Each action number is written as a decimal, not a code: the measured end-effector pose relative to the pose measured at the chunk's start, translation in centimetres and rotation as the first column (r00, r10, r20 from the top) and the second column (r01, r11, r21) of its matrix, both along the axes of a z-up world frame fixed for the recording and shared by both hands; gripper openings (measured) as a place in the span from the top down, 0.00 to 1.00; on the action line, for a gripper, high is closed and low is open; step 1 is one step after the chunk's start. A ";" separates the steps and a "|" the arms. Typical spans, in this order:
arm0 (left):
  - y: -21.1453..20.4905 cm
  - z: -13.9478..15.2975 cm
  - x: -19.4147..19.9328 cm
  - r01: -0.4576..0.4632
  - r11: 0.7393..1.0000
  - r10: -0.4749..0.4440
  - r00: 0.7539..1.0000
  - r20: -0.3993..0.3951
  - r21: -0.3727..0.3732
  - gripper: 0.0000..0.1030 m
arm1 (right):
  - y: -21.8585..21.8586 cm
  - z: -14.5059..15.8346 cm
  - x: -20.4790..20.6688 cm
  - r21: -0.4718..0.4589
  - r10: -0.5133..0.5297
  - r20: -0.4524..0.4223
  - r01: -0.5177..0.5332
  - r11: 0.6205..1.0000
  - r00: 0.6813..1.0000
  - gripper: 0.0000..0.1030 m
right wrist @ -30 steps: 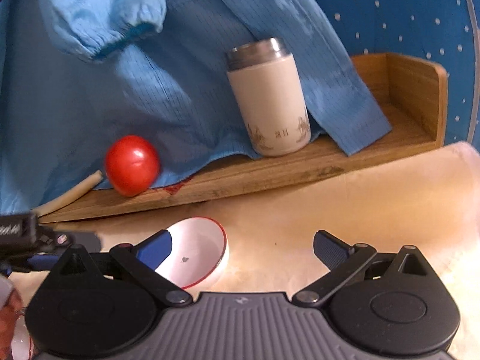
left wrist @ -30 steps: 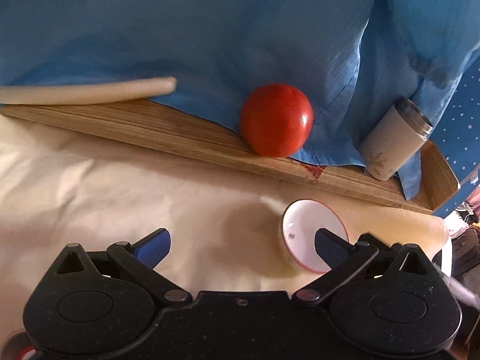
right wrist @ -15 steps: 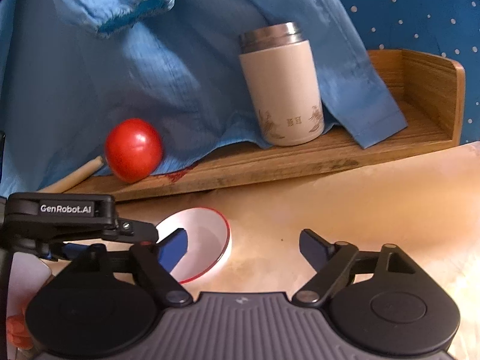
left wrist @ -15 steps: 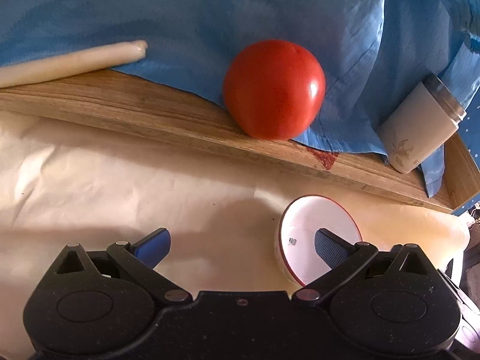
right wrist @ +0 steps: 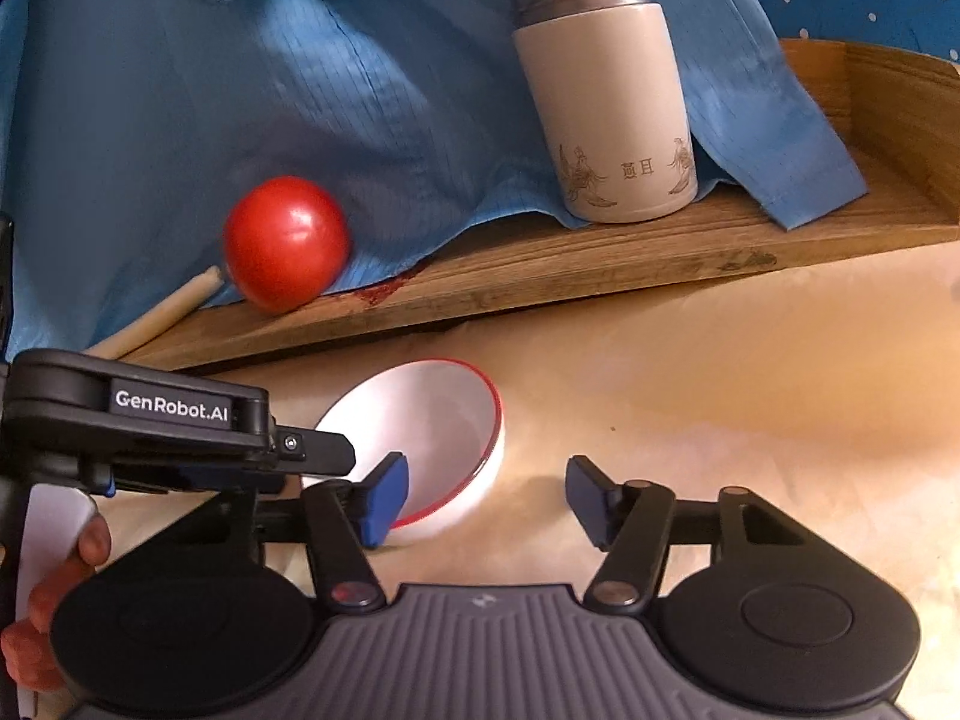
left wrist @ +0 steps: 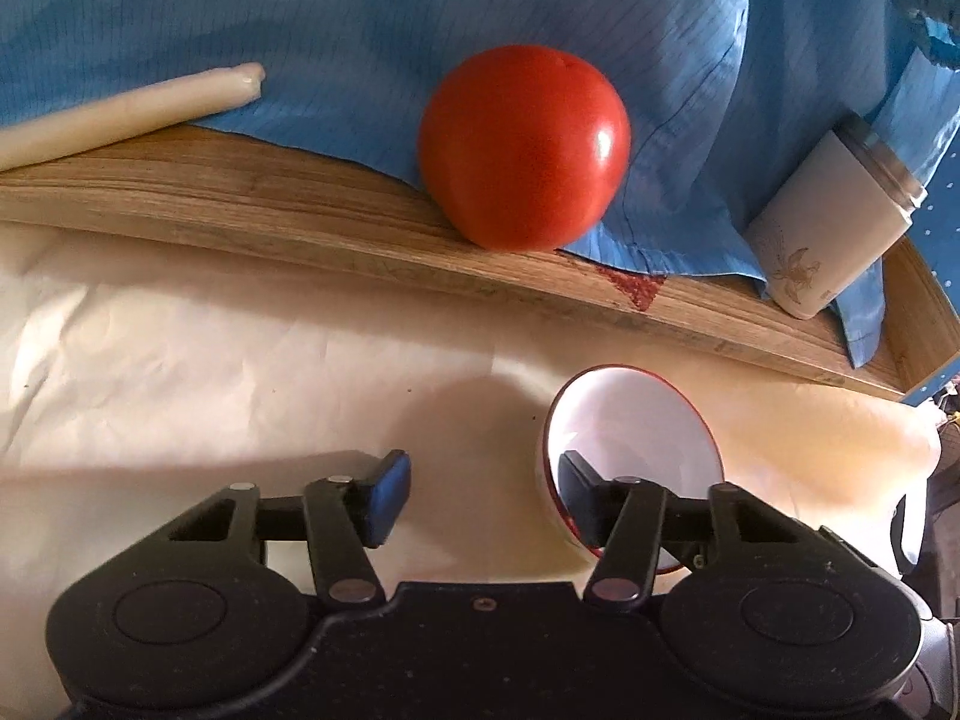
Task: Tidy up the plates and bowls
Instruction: 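Close the left tool on the second bowl rim while the right tool grips it too, then carry the second white bowl with both tools and lower it into the first, then open both tools to release the second white bowl, then lift both tools away from the stacked bowls, then move both tools to opposite sides of the steel bowl rim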
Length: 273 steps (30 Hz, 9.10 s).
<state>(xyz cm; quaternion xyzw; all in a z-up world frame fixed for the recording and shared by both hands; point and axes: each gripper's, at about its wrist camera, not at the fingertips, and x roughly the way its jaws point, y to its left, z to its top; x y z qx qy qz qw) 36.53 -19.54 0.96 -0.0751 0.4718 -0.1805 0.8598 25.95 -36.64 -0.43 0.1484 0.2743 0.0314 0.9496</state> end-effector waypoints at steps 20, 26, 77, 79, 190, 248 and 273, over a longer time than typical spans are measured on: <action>-0.6 0.4 -1.7 0.041 0.998 -0.041 0.999 0.010 -0.048 0.91 | -1.3 -0.3 -0.7 0.140 -0.001 0.028 -0.003 0.990 1.000 0.85; -0.5 1.0 -2.6 0.032 0.999 -0.031 0.999 0.023 -0.037 0.92 | -1.1 -0.2 -1.1 0.140 0.001 0.036 -0.006 0.990 0.999 0.89; 20.7 6.6 -17.2 -0.153 0.988 0.154 0.973 0.169 -0.020 0.94 | 17.6 4.9 -11.1 0.085 0.310 0.146 -0.324 0.942 0.939 0.87; 21.2 6.3 -17.2 -0.155 0.988 0.156 0.974 0.163 -0.017 0.94 | 18.0 4.5 -11.0 0.084 0.317 0.129 -0.328 0.941 0.940 0.87; 23.6 6.0 -19.1 -0.178 0.984 0.175 0.961 0.217 -0.006 0.35 | 18.8 3.6 -12.1 0.038 0.323 0.069 -0.326 0.945 0.944 0.31; 27.8 4.0 -15.6 -0.292 0.956 0.289 0.936 -0.199 0.017 0.01 | 22.1 9.2 -6.6 -0.490 0.675 -0.485 -0.812 0.317 0.556 0.00; 27.8 4.1 -15.5 -0.321 0.946 0.303 0.925 -0.229 -0.046 0.15 | 21.3 7.3 -2.5 -0.436 0.561 -0.533 -0.774 0.459 0.633 0.00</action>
